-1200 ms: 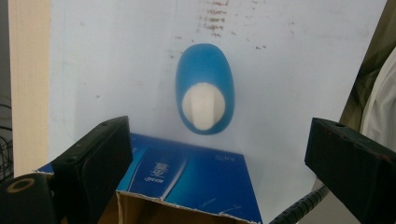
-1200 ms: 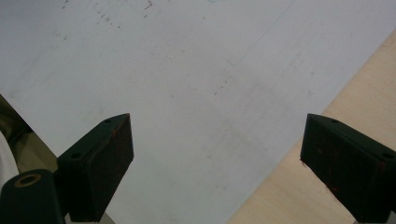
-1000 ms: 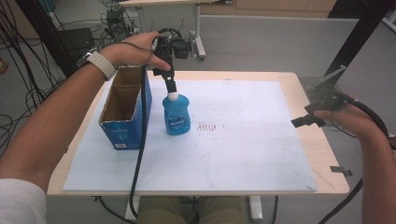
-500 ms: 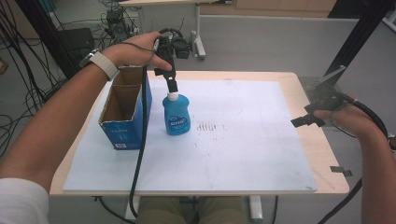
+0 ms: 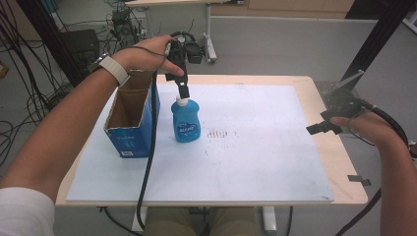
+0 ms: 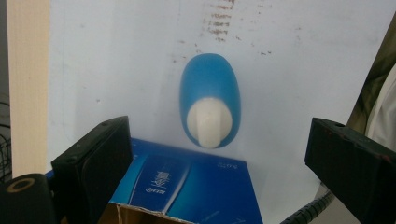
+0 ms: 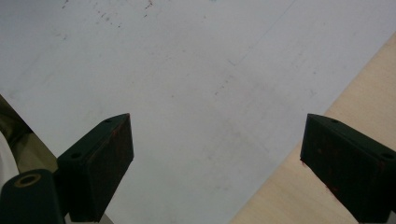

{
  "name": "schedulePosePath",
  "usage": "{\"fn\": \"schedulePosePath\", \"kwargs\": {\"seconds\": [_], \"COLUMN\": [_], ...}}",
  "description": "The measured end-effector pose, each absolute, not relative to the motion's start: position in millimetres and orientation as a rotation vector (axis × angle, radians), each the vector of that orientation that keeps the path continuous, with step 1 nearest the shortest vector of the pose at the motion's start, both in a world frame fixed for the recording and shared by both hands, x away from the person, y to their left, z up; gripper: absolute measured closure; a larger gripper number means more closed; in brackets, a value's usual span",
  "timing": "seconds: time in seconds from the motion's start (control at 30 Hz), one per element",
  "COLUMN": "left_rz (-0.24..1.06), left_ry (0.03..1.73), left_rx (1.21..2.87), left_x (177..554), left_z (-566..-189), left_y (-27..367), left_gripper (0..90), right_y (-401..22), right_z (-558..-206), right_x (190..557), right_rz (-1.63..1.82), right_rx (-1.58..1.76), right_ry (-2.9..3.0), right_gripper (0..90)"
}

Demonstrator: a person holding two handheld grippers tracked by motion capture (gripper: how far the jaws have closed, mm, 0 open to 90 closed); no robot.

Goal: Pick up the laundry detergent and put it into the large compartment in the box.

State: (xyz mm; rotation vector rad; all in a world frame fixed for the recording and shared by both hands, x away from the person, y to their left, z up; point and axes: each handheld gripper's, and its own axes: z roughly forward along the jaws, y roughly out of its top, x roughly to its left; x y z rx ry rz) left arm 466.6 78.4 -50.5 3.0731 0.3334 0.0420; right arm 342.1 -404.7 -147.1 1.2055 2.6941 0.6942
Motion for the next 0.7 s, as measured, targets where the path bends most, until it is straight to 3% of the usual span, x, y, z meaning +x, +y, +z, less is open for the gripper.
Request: {"fn": "schedulePosePath", "kwargs": {"seconds": [0.7], "left_rz": [0.033], "left_ry": [0.353], "left_rx": [3.073], "left_x": [471], "left_z": [-74], "left_y": [79], "left_gripper": [8.0], "right_y": [-406], "right_z": [-148], "right_x": [341], "right_rz": [0.695], "right_rx": [1.209], "right_ry": [2.694], "right_gripper": [9.6]}}
